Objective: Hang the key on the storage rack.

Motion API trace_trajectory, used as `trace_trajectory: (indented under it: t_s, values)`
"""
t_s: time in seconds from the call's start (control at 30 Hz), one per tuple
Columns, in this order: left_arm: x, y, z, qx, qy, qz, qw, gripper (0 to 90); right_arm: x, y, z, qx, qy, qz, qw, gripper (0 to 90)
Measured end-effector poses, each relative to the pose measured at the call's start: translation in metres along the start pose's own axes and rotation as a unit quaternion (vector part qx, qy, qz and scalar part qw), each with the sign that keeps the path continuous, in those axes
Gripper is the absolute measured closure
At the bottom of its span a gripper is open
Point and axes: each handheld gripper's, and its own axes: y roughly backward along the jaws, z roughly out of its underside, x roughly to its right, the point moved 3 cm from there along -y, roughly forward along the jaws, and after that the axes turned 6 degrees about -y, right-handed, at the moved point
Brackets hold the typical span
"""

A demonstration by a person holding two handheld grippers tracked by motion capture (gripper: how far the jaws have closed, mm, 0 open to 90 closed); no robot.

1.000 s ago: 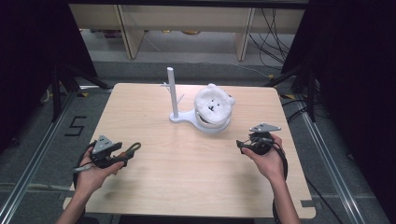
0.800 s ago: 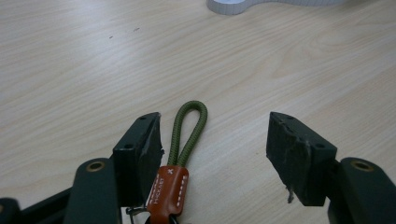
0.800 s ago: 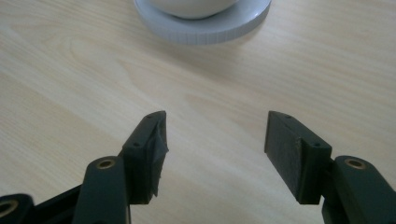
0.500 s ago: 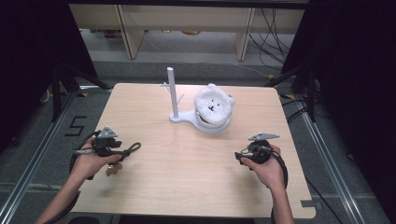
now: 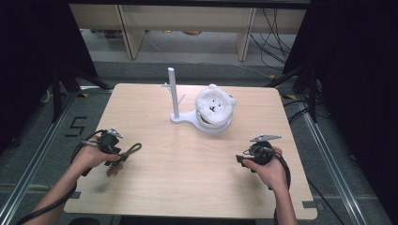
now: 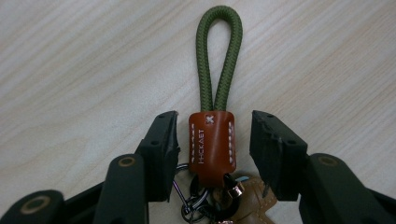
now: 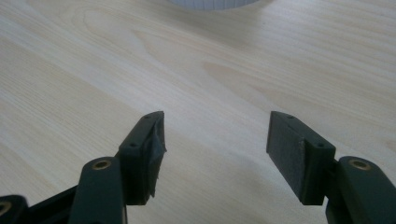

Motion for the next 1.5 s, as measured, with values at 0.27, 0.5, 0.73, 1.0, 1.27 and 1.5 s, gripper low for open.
trace_trajectory:
  t_s: [0.27, 0.5, 0.73, 1.0, 1.27, 1.5]
  values:
    - [-0.002, -0.005, -0.004, -0.043, -0.012, 0.008, 0.9990, 55.0, 0.000, 0.002, -0.002, -0.009, -0.001, -0.005, 1.0000, 38.1]
    - [-0.004, -0.005, -0.007, -0.075, -0.015, 0.015, 0.9969, 55.9, -0.005, 0.003, -0.001, -0.015, -0.028, -0.013, 0.9994, 37.9]
    - [-0.005, -0.005, -0.010, -0.093, -0.007, 0.018, 0.9955, 65.6, -0.007, 0.004, -0.001, -0.025, -0.029, -0.018, 0.9991, 37.8]
    - [-0.002, -0.005, -0.013, -0.110, -0.014, 0.013, 0.9938, 68.2, -0.008, 0.003, 0.000, -0.021, -0.040, -0.021, 0.9988, 37.8]
    - [0.003, 0.003, -0.012, -0.080, -0.013, 0.013, 0.9966, 68.9, -0.002, 0.003, -0.002, -0.006, -0.006, -0.015, 0.9999, 37.8]
    - [0.010, 0.012, -0.016, 0.006, 0.007, 0.022, 0.9997, 68.9, -0.003, 0.003, -0.002, 0.003, -0.016, -0.018, 0.9997, 37.9]
